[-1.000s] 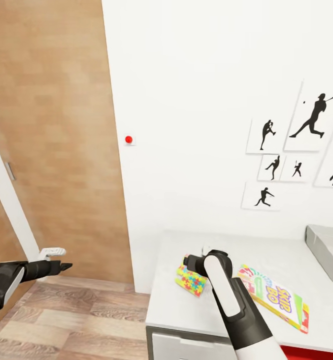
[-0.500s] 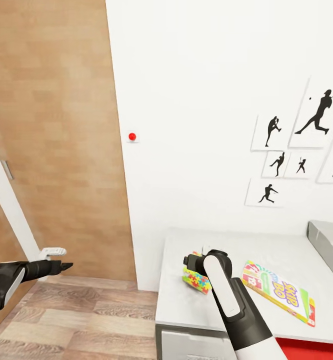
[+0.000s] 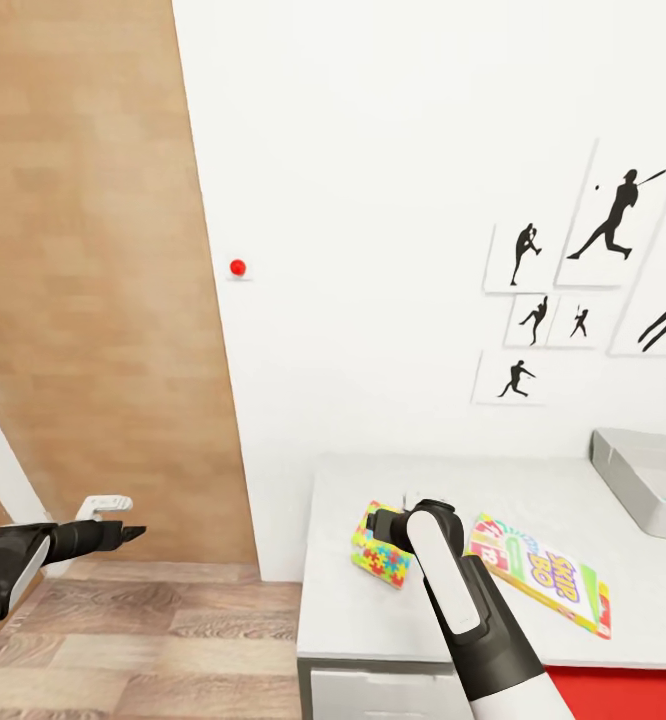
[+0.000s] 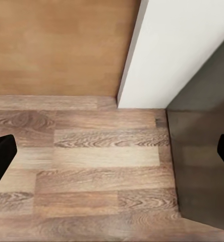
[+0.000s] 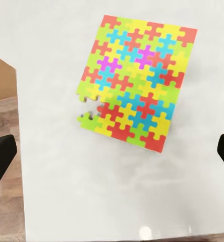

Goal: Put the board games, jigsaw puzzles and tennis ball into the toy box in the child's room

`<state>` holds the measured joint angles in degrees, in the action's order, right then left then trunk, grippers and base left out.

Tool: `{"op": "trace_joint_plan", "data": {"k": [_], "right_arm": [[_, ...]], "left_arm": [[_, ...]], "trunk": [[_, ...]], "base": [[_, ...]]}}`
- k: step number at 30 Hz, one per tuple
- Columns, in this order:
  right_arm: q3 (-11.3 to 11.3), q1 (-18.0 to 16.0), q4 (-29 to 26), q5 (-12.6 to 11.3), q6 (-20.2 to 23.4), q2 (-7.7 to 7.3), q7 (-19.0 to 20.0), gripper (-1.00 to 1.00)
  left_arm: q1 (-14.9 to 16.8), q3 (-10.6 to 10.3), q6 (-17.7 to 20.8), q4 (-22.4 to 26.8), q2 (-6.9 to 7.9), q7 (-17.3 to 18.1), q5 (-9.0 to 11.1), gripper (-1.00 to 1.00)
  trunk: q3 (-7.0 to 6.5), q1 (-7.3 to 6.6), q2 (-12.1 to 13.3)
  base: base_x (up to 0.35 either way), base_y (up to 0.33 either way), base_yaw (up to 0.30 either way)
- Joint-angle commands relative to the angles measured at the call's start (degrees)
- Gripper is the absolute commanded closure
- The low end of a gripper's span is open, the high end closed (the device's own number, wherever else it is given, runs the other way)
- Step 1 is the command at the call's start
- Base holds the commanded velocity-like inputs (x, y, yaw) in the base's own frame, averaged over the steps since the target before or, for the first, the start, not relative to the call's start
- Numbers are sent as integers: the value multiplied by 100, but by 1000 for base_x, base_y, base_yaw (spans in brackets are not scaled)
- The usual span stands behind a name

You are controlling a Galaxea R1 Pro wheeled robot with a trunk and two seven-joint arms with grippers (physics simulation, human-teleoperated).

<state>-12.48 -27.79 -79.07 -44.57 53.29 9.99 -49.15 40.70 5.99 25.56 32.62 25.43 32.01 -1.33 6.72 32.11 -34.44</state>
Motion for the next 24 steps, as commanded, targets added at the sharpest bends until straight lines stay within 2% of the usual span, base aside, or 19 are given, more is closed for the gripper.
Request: {"op": "trace_joint_plan", "data": {"k": [1,13,24], "right_arm": [[-5,-7,-6,-51,15,1,-58,-100],[-20,-7,-21,-52,10,1,-14,-100],[-18,-7,-21,-52,15,1,2,-100]], "left_arm": [[3,30,46,7,-3,34,-12,-100],[0,25,46,7,-3,34,-16,-100],[0,25,46,7,-3,39,-16,-100]], "trunk": [[18,4,-10],[33,4,-10],[70,4,-10]], "base": [[115,66,-84],[54,96,-14],[142,209,-85]]}}
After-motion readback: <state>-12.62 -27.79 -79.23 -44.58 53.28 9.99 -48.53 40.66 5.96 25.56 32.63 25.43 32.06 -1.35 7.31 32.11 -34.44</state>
